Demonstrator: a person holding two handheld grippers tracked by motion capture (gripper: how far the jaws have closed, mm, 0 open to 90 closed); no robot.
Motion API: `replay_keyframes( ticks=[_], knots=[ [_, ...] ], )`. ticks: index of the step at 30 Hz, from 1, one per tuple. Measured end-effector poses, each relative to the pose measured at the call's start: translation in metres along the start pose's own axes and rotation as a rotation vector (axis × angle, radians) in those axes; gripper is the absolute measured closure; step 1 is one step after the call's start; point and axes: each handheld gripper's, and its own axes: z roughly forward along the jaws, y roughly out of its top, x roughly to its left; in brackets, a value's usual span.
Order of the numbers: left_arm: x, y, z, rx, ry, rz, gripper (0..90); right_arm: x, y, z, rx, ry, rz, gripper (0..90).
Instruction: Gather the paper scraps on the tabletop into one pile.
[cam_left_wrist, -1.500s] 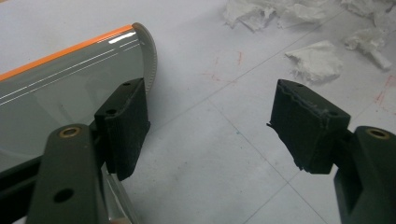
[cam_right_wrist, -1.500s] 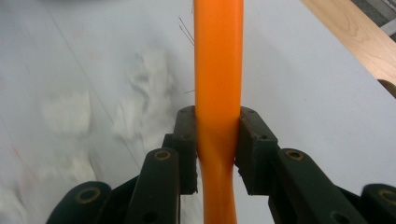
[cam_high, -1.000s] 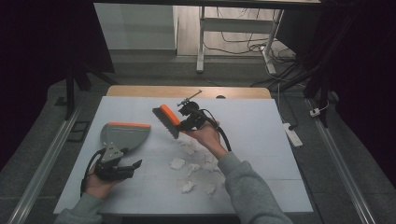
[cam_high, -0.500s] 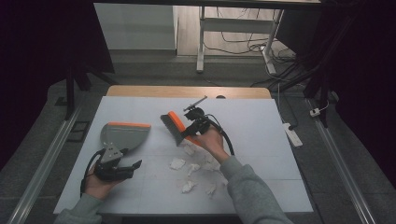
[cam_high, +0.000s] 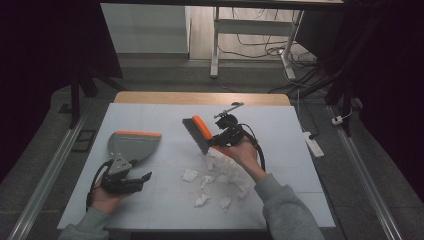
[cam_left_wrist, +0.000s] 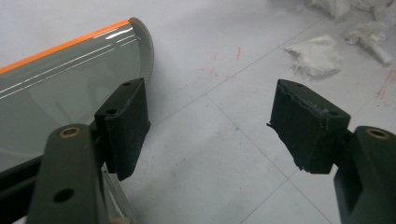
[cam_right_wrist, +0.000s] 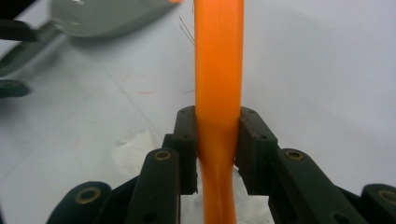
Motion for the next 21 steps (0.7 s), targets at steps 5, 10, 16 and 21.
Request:
replay_keyframes(
  ticks=[5, 10, 16, 21],
  knots=[
    [0.001, 0.0, 0.0, -0.001, 0.0, -0.002, 28.8, 0.017, -0.006, -0.009, -0.009, 0.034, -0.052, 71.0],
    [0.0, 0.0, 0.0, 0.002, 0.003, -0.001, 28.8, 0.037, -0.013, -0.011, -0.004, 0.096, -0.08, 71.0],
    [0.001, -0.001, 0.0, 0.002, 0.008, -0.006, 28.9, 0.069, -0.019, 0.005, 0.06, 0.182, -0.147, 71.0],
    [0.0, -0.002, 0.0, 0.006, 0.01, -0.001, 28.9, 0.082, -0.031, 0.039, 0.146, 0.207, -0.156, 71.0]
  ],
)
